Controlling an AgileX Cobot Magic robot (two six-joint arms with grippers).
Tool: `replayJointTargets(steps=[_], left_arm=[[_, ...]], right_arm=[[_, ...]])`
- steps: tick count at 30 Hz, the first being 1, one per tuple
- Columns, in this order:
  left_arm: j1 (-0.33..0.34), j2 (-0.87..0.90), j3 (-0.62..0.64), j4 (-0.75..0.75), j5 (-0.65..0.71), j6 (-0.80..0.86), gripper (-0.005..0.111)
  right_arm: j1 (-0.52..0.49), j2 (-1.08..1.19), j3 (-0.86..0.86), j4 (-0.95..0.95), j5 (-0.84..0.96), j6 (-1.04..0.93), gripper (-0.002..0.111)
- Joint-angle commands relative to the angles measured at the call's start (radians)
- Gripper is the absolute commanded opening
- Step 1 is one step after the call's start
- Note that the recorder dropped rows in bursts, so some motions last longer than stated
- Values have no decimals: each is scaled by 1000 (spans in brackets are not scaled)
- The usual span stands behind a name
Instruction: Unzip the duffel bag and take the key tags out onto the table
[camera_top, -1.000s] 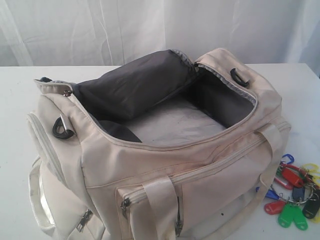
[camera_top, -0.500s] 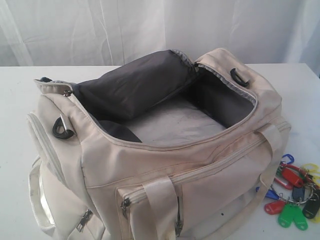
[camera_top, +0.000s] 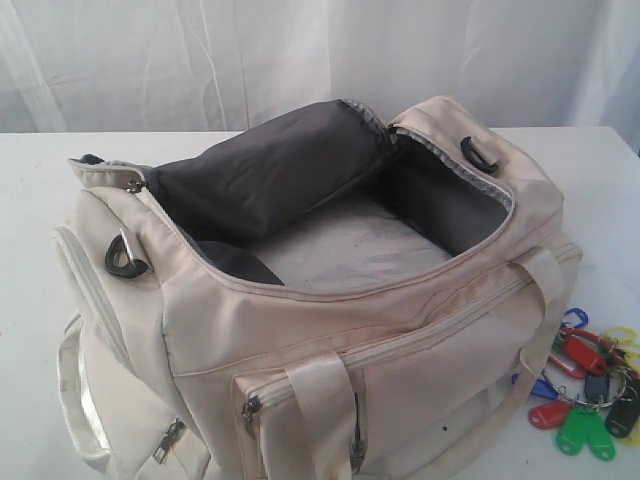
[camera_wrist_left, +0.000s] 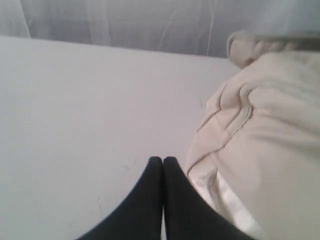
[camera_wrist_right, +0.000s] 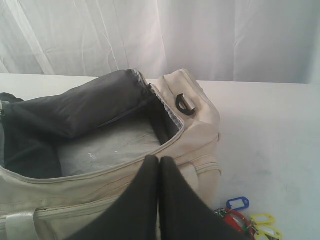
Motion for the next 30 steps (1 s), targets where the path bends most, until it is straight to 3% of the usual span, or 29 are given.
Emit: replayJointTargets(steps=[1,4,9,16,30], left_arm=[[-21,-8,97,-2,-62,-5,0],[-41,-8,97,83,41,54,0],[-92,-8,97,108,54,126,0],[-87,-8,97,105,65,36,0],[-87,-8,97,105,63,36,0]], right_arm=[[-9,-3,1,-6,-13,-12,0],[-9,-3,1,-6,-13,-19,0],[-9,-3,1,-6,-13,-19,0],[-9,-3,1,-6,-13,-19,0],[-9,-3,1,-6,-13,-19,0]])
